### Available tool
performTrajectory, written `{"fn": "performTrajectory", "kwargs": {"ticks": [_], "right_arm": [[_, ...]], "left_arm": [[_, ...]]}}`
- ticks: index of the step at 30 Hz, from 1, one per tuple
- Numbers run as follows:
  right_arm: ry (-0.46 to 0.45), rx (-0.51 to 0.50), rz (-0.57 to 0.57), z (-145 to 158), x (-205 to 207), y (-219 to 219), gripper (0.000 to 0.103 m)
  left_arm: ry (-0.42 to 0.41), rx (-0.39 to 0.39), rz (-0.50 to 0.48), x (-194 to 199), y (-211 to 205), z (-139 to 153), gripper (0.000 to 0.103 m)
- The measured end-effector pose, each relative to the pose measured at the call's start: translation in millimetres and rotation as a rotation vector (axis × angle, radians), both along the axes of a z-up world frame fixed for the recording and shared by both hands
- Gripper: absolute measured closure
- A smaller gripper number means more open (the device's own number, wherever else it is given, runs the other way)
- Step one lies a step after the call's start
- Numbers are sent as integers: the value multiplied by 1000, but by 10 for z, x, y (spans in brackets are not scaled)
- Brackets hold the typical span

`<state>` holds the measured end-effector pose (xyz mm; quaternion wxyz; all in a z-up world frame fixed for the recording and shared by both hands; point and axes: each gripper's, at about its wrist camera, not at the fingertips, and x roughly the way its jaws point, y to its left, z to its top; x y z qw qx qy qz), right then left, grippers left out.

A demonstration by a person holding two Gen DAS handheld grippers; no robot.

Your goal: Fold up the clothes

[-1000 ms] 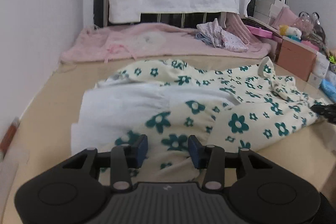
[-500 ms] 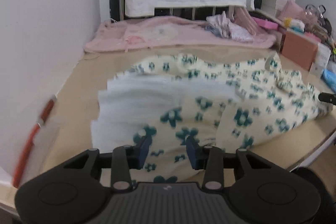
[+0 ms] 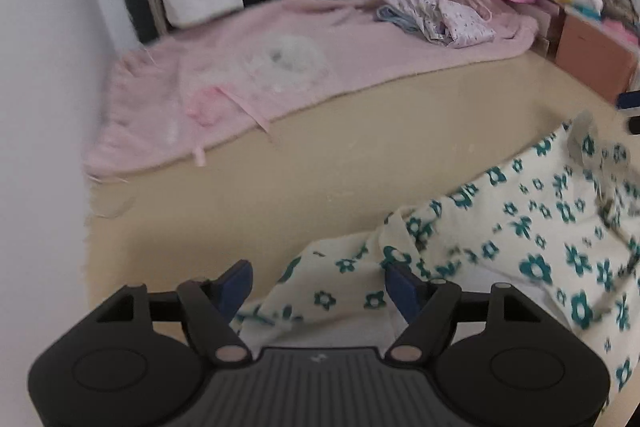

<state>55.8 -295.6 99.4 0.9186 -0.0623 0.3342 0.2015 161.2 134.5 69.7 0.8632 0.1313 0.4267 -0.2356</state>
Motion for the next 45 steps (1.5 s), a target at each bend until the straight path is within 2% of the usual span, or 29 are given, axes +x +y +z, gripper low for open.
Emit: {"fn": "performTrajectory", "kwargs": {"ticks": [5,6,7,8,9,10,12,14,18,20,21,22,24,26,27,28,29,30,33,35,36,37,38,39,40,42,45], "right_arm": [[168,-90,112,-428,654,17,51],[183,-123,146,-521,708,73,60],[185,-158,151,-582,732,131,76],[186,-193,150,-639,752,189,85],[174,-205,157,-662,729,221,92],[159,-214,165,-679,698,249,98],[110,-252,182,-698,601,302,99],[19,-314,180,-656,443,361,100],[-286,-386,148,-400,-213,366,100],[-437,-474,129,-434,-673,367,100],[-468,-515,132,-527,-885,367,100],[-454,-535,144,-628,-1050,358,99],[-352,-547,168,-814,-1247,352,96],[-280,-497,176,-850,-1368,266,86],[-278,-441,179,-796,-1435,204,73],[-280,-371,192,-702,-1489,143,60],[-278,-305,210,-600,-1524,93,58],[-282,-242,239,-498,-1547,61,58],[-341,-108,291,-327,-1515,89,58],[-314,-86,300,-390,-1352,212,62],[-283,-118,306,-472,-1251,317,69],[-249,-158,311,-563,-1148,429,74],[-224,-198,311,-659,-1093,499,74],[-200,-222,297,-735,-1059,527,79],[-176,-244,281,-807,-1027,549,93],[-149,-257,250,-897,-998,559,94],[-155,-234,207,-934,-1032,527,93]], "left_arm": [[90,-66,-33,240,64,-278,31],[83,-68,-28,237,62,-308,34],[66,-73,-23,230,59,-310,48],[56,-76,-23,211,52,-306,59],[53,-76,-28,181,42,-296,84],[33,-59,-34,128,14,-277,92],[-38,-1,-43,-21,-70,-211,96],[-124,40,-31,-221,-134,-103,96],[-356,82,28,-1003,-176,128,96],[-392,63,46,-1484,-182,6,96],[-389,62,48,-1682,-177,-91,96],[-375,69,46,-1846,-165,-203,92],[-350,80,45,-2114,-86,-366,90],[-339,53,24,-2294,32,-351,89],[-340,28,9,-2362,100,-271,84],[-354,16,-2,-2402,147,-194,75],[-379,14,-10,-2419,176,-119,68],[-410,19,-23,-2423,178,-57,61],[-476,45,-115,-2353,55,-32,57],[-486,72,-195,-2262,-73,-125,55],[-472,101,-215,-2209,-122,-203,57],[-451,124,-227,-2165,-150,-269,71],[-426,134,-237,-2134,-151,-313,88],[-399,131,-245,-2112,-128,-339,98],[-382,117,-252,-2116,-92,-347,98],[-357,77,-245,-2175,27,-348,97],[-315,21,-195,-2227,181,-428,85]]}}
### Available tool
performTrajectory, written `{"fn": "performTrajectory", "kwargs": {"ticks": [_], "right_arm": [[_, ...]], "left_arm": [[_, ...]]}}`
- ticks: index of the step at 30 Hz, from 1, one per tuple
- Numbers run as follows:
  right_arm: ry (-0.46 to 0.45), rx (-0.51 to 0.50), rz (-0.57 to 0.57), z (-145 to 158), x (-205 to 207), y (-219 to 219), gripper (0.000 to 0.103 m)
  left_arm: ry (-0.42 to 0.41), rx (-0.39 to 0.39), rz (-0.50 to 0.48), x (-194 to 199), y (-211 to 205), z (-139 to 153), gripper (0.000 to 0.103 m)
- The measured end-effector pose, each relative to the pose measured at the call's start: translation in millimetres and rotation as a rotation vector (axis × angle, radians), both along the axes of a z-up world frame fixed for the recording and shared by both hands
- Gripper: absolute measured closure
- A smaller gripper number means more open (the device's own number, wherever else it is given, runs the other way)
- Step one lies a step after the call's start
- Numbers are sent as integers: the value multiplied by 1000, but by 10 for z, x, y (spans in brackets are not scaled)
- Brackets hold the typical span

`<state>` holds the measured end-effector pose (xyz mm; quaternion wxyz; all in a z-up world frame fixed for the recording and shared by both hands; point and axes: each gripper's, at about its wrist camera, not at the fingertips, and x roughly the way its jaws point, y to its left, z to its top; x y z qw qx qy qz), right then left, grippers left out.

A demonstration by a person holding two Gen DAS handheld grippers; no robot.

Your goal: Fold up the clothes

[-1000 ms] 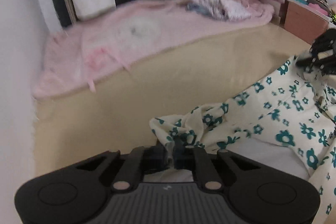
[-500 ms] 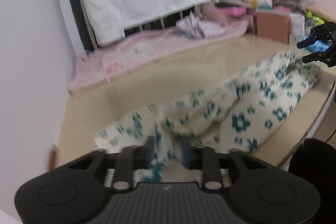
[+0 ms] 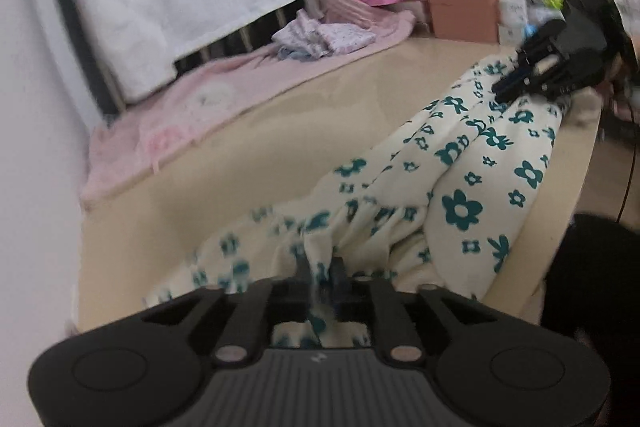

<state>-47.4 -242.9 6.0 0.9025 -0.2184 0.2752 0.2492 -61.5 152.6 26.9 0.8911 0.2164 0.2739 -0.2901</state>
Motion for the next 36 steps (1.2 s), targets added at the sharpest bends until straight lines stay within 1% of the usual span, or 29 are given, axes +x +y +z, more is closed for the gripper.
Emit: {"fn": "performTrajectory", "kwargs": {"ticks": [2,3,4,5,6,7,8,9,10,12,13,14,15,16,17,18,20,21,22,23,25,27,29,30,31,32,33,34,36], "right_arm": [[-1,-14,-16,17,-34,29,92],[-4,-22,-6,62,-78,43,88],[-17,-2,-1,143,-139,42,77],[-30,22,3,229,-204,39,70],[-55,69,12,332,-302,34,61],[-80,133,28,425,-411,43,59],[-98,206,39,500,-482,75,59],[-107,290,39,556,-512,145,59],[-115,390,28,581,-482,239,59],[-42,608,-42,529,-255,520,60],[12,652,-56,482,-133,723,68],[69,683,-67,433,-11,936,71],[88,684,-68,389,56,1159,74],[93,654,-47,360,85,1375,74],[83,617,-31,334,85,1556,74],[70,581,-23,300,78,1712,74],[95,495,-64,169,114,1942,75],[116,458,-94,88,139,2014,81],[139,440,-136,-7,172,2046,84],[124,452,-148,-71,161,2036,84],[84,441,-149,-108,103,2068,83],[74,459,-151,-71,98,2063,82],[42,585,-138,48,-48,1877,83],[4,648,-151,118,-144,1715,81],[-42,666,-203,174,-242,1549,80],[-90,676,-261,227,-340,1385,80],[-128,650,-334,258,-398,1225,80],[-163,617,-409,284,-449,1066,80],[-192,542,-560,276,-458,759,80]], "left_arm": [[8,-41,16,-50,94,48,81],[6,-82,20,-88,166,123,77],[-1,-138,23,-133,259,229,76],[-8,-195,26,-178,353,335,74],[-15,-251,44,-185,426,434,65],[-24,-305,74,-159,482,527,56],[-25,-330,122,-73,486,574,56],[-18,-329,186,66,445,583,58],[-12,-328,250,205,403,591,64],[2,-280,344,473,308,472,73],[17,-253,378,591,273,382,74],[43,-238,411,686,263,300,74],[77,-235,441,761,274,224,74],[105,-225,468,802,284,159,74],[127,-210,490,814,294,104,81],[145,-191,510,812,308,58,97],[130,-152,539,715,332,27,97],[122,-130,557,669,339,29,97],[116,-116,578,637,352,30,96],[113,-116,605,606,368,51,96],[94,-153,650,503,379,156,95],[43,-251,635,299,319,335,94],[5,-374,549,69,182,481,90],[4,-399,504,4,79,496,86],[8,-404,468,-33,-30,487,84],[10,-396,445,-44,-135,442,84],[12,-378,434,-32,-235,368,84],[13,-347,435,-6,-322,273,85],[19,-269,464,60,-452,56,85]]}}
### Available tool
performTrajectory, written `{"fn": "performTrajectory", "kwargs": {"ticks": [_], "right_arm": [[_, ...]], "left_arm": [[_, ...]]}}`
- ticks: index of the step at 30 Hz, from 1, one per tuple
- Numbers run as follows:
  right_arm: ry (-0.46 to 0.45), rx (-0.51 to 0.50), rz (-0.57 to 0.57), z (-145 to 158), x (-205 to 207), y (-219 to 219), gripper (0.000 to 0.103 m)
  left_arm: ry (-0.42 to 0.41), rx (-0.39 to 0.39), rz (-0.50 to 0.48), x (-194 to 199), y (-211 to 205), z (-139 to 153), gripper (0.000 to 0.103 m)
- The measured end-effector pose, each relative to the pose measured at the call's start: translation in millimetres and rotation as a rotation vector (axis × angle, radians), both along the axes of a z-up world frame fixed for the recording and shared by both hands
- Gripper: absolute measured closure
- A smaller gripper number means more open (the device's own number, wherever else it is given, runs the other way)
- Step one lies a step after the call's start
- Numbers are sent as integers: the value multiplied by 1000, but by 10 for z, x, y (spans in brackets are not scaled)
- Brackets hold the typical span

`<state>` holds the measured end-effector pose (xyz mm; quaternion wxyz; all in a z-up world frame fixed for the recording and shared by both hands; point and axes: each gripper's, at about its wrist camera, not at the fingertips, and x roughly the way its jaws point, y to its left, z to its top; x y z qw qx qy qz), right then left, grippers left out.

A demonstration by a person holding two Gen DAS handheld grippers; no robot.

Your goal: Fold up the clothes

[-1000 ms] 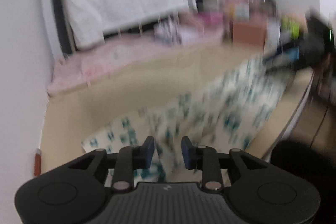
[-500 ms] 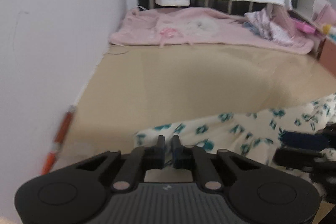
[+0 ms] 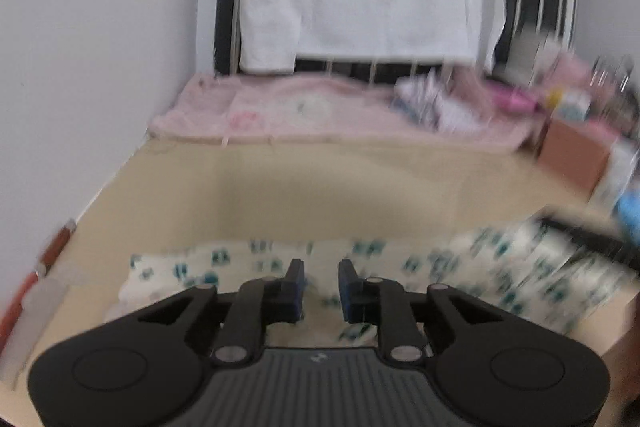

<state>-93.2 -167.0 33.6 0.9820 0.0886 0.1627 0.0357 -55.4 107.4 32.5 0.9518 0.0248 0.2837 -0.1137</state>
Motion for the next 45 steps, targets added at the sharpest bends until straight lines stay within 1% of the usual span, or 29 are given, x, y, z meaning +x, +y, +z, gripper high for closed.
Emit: {"fn": "performTrajectory", "kwargs": {"ticks": [1,3,4,5,6,8,11,12,13,14,15,16,17,18,19,22,23,24,27,30,32,34,36,37,40,42,44,45], "right_arm": [[31,-20,-70,-27,27,-159,80],[107,-50,-180,-106,76,-457,81],[121,-24,-193,-152,62,-580,87],[132,9,-199,-199,40,-698,88],[142,42,-205,-246,18,-816,95],[162,108,-216,-340,-25,-1053,96],[9,163,-246,-168,-319,-1092,90],[13,126,-260,-124,-314,-1079,82],[27,80,-274,-83,-289,-1062,71],[40,33,-288,-42,-265,-1045,67],[82,25,-282,-73,-200,-1049,66],[128,25,-271,-118,-127,-1055,68],[139,27,-266,-159,-102,-1070,76],[144,30,-261,-200,-85,-1086,97],[148,33,-257,-241,-68,-1101,97],[169,83,-263,-313,3,-1277,96],[172,90,-258,-333,28,-1265,95],[145,85,-257,-309,-19,-1250,91],[50,50,-268,-174,-259,-1198,87],[98,43,-227,-167,-365,-1174,88],[152,48,-211,-252,-336,-1158,88],[189,21,-235,-354,-218,-1150,92],[235,-20,-248,-314,-4,-1159,92],[264,-30,-236,-279,154,-1183,92],[335,-10,-134,-203,792,-1298,92],[392,-15,-74,-146,1379,-1294,92],[416,-40,-33,-128,1948,-1205,92],[423,-34,-11,-125,2213,-1152,92]], "left_arm": [[8,13,13,-3,-20,-84,86],[3,11,29,-51,-26,-202,86],[-9,10,27,-81,-26,-223,86],[-14,10,26,-94,-23,-236,86],[-11,2,30,-102,-15,-241,86],[-4,-10,42,-92,-21,-240,86],[-15,10,46,-128,-50,-244,86],[-19,16,47,-141,-59,-243,86],[-21,18,50,-156,-63,-237,86],[-19,16,52,-146,-70,-235,86],[-14,8,54,-119,-70,-234,86],[-7,1,55,-103,-62,-228,86],[0,-5,55,-92,-51,-221,86],[6,-11,54,-82,-40,-214,86],[12,-16,54,-75,-32,-207,86],[22,-24,57,-61,-15,-187,86],[20,-23,56,-67,-14,-178,86],[16,-21,54,-80,-14,-166,86],[0,-51,35,-161,17,-102,85],[-28,-66,-11,-238,-3,-17,84],[-53,-23,-47,-253,-109,8,83],[-65,49,-50,-222,-238,-40,83],[-33,106,-16,-147,-311,-136,83],[-14,118,1,-120,-325,-175,83],[27,80,24,-117,-323,-161,84],[60,49,6,-125,-370,-132,84],[99,13,-19,-173,-427,-62,84],[119,-7,-31,-202,-452,-20,84]]}}
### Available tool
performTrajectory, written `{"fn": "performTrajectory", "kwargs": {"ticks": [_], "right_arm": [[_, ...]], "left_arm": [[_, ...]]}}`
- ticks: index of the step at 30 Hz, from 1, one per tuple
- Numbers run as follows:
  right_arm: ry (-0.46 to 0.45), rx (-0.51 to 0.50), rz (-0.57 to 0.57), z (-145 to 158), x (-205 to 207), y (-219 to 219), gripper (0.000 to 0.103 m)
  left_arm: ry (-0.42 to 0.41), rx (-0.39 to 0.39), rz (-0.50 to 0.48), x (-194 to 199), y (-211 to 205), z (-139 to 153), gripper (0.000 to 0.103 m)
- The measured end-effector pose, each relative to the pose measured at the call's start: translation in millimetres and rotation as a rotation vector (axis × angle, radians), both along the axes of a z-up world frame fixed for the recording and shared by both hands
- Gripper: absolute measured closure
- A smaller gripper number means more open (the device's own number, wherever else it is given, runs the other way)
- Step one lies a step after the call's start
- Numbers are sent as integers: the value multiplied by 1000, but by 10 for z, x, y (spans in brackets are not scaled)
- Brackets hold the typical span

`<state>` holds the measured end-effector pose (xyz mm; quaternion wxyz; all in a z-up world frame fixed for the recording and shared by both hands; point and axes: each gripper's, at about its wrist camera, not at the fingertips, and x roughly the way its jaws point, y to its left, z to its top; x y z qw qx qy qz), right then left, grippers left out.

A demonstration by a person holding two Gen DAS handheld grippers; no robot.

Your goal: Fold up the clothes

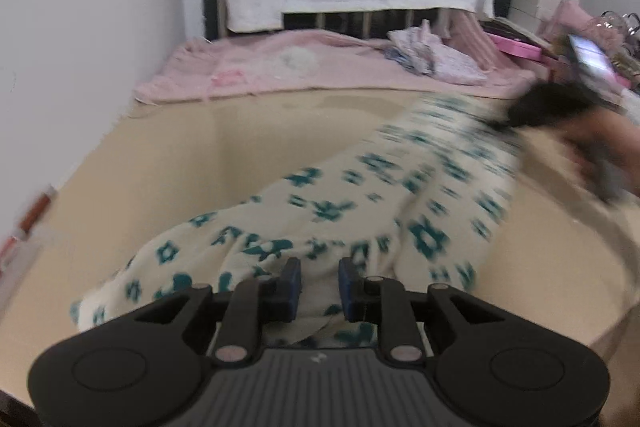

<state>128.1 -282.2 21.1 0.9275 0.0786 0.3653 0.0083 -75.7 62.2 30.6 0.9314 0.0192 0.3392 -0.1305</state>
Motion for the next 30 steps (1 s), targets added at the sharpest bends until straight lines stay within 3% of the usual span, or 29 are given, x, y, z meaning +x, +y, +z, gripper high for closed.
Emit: {"fn": "performTrajectory", "kwargs": {"ticks": [2,4,5,6,7,8,9,10,11,15,17,21,24,26,28,30], "right_arm": [[13,30,26,16,429,95,92],[3,40,35,88,573,185,91],[-19,31,41,151,540,238,90],[-72,48,54,211,361,265,86],[-131,69,68,270,155,288,72],[-150,94,95,284,-58,341,65],[-128,99,126,254,-260,449,63],[-103,96,147,212,-405,552,64],[-87,75,170,156,-524,678,64],[-48,-60,223,-16,-692,1067,76],[-52,-124,227,-27,-641,1120,80],[-63,-218,193,-61,-475,1122,82],[-49,-211,148,-39,-374,1013,82],[-77,-160,163,94,-574,908,81],[-170,-103,240,272,-1037,786,70],[-197,-66,291,323,-1484,669,64]], "left_arm": [[2,-95,-37,-139,102,190,81],[-67,-123,6,-258,362,347,76],[-104,-121,40,-307,494,411,69],[-135,-104,73,-309,613,410,49],[-160,-74,106,-270,722,352,43],[-155,-56,119,-197,796,275,47],[-125,-49,113,-95,840,181,61],[-94,-43,108,7,884,87,67],[-79,-38,94,73,899,6,67],[-59,-2,63,44,764,-162,80],[-39,-37,35,-76,651,-176,86],[9,-121,-58,-362,372,-174,86],[-1,-104,-201,-568,205,-118,83],[-51,-93,-269,-676,275,-65,83],[-67,-94,-277,-660,403,-54,67],[-54,-109,-265,-580,519,-67,63]]}}
